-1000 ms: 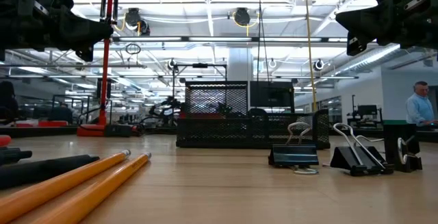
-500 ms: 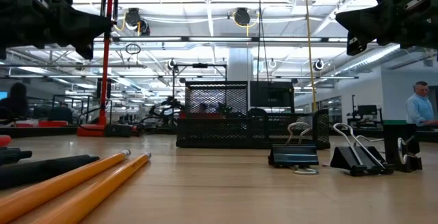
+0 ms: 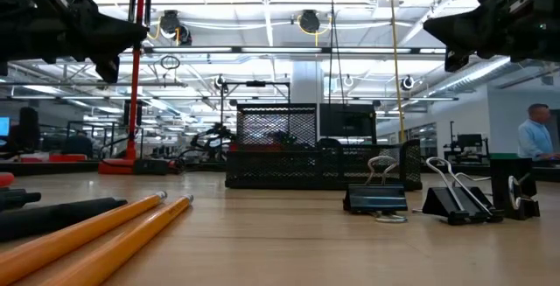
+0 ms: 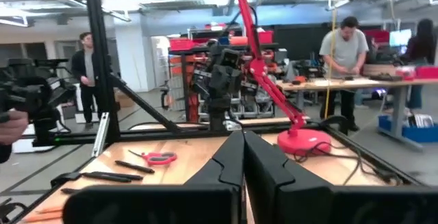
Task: Pick and place office supplies into organizer
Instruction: Put the black binder clip into the black desk organizer
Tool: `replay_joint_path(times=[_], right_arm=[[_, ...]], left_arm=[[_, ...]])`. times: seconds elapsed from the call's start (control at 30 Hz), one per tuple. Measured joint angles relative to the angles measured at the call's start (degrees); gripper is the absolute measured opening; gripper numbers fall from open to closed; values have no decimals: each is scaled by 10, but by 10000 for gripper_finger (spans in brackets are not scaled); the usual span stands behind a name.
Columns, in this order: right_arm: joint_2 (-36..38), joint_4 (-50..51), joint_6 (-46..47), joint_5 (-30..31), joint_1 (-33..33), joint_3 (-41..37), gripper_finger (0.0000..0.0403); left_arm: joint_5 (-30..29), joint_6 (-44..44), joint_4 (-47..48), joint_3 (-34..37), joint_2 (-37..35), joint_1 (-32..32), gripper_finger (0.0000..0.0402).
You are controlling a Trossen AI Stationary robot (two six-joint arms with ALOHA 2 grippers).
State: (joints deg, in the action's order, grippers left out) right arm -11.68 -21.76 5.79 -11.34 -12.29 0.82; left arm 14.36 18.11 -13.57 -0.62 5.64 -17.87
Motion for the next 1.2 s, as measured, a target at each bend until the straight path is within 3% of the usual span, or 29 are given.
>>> replay_joint_path(times=[0.17, 0.3, 0.4, 0.47, 0.6, 0.7, 0.83, 0.93, 1.03, 1.2], right_arm=[[-2, 8, -17, -60, 0, 0, 4], [-12, -29, -22, -83, 5, 0, 4], [-29, -44, -46, -66, 18, 3, 4], [-44, -47, -68, -22, 29, 9, 4], [-78, -49, -100, 24, 43, 31, 4], [-102, -59, -132, 24, 46, 59, 3], [-139, -95, -120, 16, 49, 72, 1], [-167, -109, -103, -22, 60, 72, 1], [-196, -110, -78, -21, 77, 72, 1], [-249, -127, -76, -19, 108, 73, 1]], left_arm=[[84, -26, -1, 0, 32, 10, 47], [95, -42, -37, 0, 62, 35, 47], [102, -44, -92, 0, 86, 56, 47], [110, -62, -122, 0, 102, 71, 47], [138, -157, -191, 0, 126, 101, 47], [120, -228, -203, 0, 137, 114, 47], [47, -294, -204, 0, 151, 116, 47], [37, -266, -178, 0, 173, 117, 46], [21, -218, -157, 0, 207, 123, 46], [-36, -185, -211, 0, 272, 156, 46]])
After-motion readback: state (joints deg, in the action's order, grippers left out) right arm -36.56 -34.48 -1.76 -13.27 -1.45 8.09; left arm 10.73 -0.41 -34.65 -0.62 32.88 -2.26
